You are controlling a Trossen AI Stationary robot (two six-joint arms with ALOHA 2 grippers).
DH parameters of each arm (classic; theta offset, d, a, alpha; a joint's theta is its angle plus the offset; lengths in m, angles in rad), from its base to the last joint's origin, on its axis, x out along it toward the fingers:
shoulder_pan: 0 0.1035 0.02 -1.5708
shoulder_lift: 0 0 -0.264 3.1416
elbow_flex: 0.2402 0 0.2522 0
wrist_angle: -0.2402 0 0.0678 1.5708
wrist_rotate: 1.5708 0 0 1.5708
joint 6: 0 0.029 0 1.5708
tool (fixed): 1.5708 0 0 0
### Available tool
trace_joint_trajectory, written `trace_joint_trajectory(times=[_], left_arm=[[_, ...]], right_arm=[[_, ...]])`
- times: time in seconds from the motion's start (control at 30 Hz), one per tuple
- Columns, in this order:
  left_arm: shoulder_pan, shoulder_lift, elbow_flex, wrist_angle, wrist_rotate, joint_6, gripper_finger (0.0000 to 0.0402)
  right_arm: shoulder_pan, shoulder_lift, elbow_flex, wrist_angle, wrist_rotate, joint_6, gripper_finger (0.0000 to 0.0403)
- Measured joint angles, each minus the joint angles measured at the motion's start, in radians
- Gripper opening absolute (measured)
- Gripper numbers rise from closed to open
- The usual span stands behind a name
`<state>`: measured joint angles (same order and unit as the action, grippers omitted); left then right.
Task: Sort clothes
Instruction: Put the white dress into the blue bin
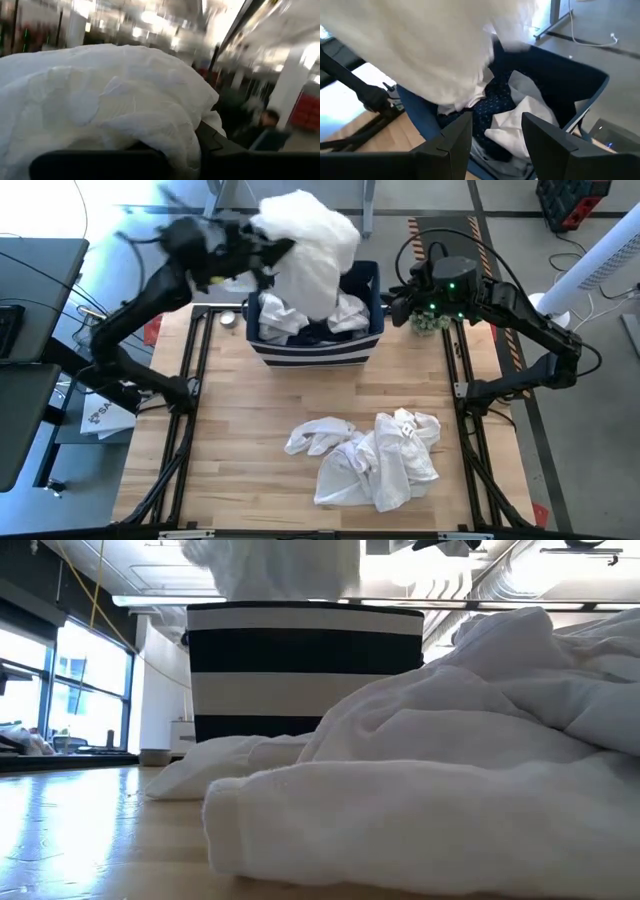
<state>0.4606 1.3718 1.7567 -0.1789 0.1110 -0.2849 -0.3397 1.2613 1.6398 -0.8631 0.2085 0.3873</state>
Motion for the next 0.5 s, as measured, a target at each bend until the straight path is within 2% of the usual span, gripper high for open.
trace_joint_trajectory(times=[0.13,0.33,0.4,0.5], left_arm=[[0.067,0.087,-0.004,-0.211,0.041,0.006,0.0034],[0.127,0.215,-0.009,-0.726,0.019,0.026,0.0042],[0.154,0.273,-0.009,-0.842,0.064,0.038,0.0056],[0.193,0.354,-0.009,-0.915,0.180,0.063,0.0092]], right_arm=[[0.000,0.000,0.000,0.000,-0.006,0.063,0.0169],[0.028,0.000,0.000,0.000,-0.010,0.113,0.0169],[0.045,0.001,0.000,0.000,0.003,0.118,0.0169],[0.066,0.001,0.000,0.000,0.047,0.136,0.0169]])
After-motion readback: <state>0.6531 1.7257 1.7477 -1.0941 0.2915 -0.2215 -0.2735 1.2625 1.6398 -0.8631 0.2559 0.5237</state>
